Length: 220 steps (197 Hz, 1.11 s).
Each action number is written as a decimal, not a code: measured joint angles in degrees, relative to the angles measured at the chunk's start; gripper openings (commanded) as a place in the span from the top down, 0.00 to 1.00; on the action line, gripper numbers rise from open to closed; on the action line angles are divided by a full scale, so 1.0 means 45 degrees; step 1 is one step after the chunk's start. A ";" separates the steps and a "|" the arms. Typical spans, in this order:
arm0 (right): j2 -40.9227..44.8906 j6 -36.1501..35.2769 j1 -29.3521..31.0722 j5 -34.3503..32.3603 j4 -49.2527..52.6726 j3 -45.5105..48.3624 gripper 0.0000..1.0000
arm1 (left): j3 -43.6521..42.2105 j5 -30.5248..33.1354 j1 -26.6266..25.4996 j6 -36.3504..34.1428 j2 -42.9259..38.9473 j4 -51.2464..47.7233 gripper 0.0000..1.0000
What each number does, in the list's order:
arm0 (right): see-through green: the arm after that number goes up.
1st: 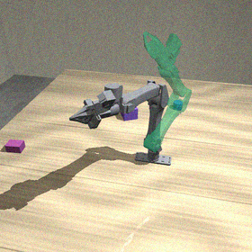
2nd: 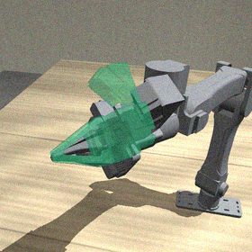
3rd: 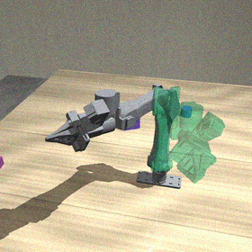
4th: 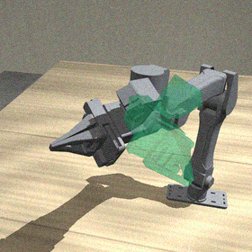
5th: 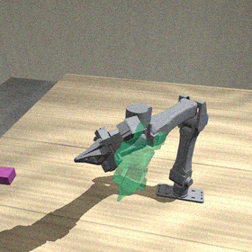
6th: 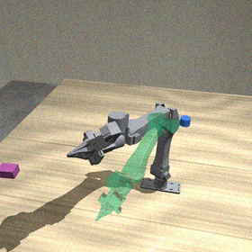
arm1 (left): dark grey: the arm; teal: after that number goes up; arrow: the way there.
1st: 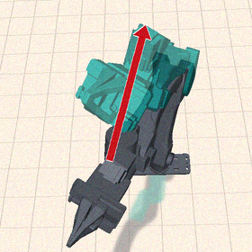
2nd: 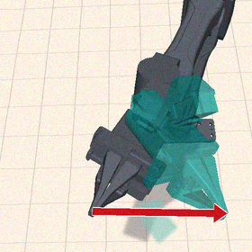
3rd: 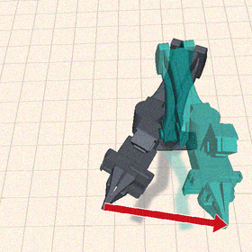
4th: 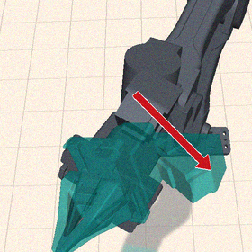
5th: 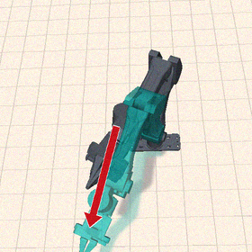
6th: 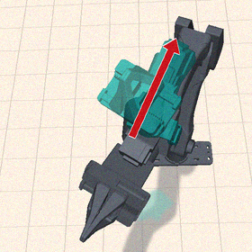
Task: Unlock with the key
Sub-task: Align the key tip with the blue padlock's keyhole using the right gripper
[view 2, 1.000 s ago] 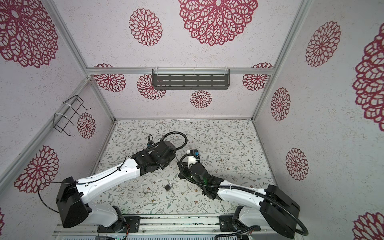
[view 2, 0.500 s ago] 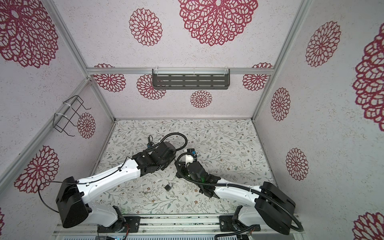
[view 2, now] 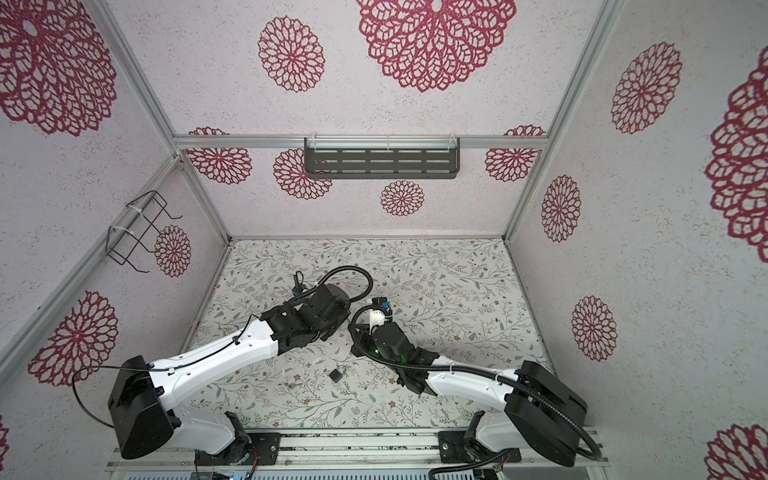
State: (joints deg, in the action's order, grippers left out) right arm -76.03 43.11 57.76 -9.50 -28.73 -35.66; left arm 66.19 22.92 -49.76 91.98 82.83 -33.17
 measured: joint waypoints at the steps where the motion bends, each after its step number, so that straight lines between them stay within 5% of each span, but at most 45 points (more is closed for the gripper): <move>1: 0.0000 -0.0005 0.0000 0.0005 0.0000 0.0000 1.00 | 0.0000 0.0000 0.0000 0.0000 0.0000 0.0000 0.95; 150: -0.0151 0.0976 -0.1098 0.2307 0.0097 -0.0257 1.00 | 0.0204 0.0214 -0.0073 -0.0180 0.0374 -0.0044 0.99; 220: -0.0204 0.0709 -0.1112 0.2273 0.1127 -0.0889 1.00 | 0.0306 0.0277 -0.0053 -0.0209 0.0432 -0.0029 0.99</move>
State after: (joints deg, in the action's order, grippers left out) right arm -76.95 46.30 52.75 0.73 -23.66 -39.66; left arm 67.57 24.16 -50.00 91.05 84.77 -33.30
